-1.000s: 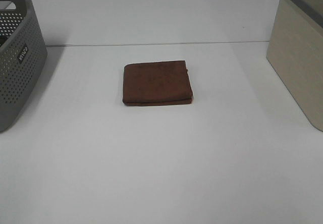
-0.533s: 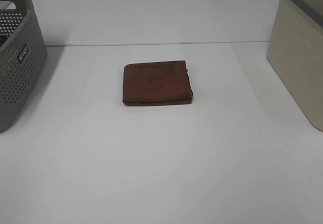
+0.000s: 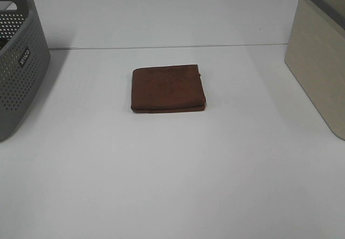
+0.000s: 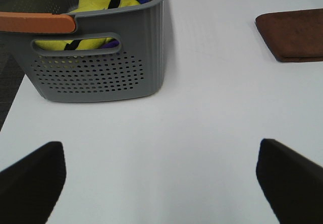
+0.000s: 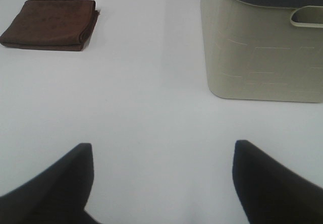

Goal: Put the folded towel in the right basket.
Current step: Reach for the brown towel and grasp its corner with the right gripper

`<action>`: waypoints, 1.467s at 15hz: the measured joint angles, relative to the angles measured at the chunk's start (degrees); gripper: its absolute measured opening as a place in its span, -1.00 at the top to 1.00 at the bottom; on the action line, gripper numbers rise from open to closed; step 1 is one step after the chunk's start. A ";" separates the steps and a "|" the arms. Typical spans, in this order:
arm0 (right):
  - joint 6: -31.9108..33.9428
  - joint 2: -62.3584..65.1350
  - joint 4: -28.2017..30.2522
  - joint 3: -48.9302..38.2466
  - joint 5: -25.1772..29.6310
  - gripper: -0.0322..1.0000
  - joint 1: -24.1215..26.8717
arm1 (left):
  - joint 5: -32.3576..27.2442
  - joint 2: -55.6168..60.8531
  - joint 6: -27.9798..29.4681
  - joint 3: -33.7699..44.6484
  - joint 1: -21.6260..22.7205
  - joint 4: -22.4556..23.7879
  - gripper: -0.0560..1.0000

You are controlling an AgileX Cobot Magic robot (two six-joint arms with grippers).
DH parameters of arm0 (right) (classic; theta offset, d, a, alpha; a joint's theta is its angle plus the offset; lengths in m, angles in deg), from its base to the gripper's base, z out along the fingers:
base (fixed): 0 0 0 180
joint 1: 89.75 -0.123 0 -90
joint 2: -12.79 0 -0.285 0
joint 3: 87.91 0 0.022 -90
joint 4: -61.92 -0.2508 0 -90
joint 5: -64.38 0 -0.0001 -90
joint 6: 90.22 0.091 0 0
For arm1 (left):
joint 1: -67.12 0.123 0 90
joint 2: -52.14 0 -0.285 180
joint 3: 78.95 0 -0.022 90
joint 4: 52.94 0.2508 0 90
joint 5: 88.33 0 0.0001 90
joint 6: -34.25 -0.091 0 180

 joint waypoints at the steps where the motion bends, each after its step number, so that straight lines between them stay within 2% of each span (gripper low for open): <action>1: 0.00 0.00 0.00 0.00 0.00 -0.47 0.00 | 0.00 0.00 0.00 0.00 0.00 0.00 -0.95; 15: 0.00 -0.11 0.00 0.11 -0.06 -0.47 0.00 | 0.00 0.00 0.00 0.00 0.00 0.00 -0.95; 16: 0.00 -1.66 0.06 0.57 -1.26 -0.47 0.00 | 0.00 0.00 0.00 0.00 0.00 0.00 -0.95; 18: 0.00 -7.51 0.06 2.29 -10.60 -0.47 0.00 | 0.00 0.00 0.00 0.00 0.00 0.00 -0.95; 19: 0.00 -9.68 0.06 2.69 -13.06 -0.47 0.00 | 0.00 0.00 0.00 0.00 0.00 0.00 -0.95; 22: 0.00 -28.30 0.06 7.16 -27.96 -0.47 0.00 | 0.00 0.00 0.00 0.00 0.00 0.00 -0.95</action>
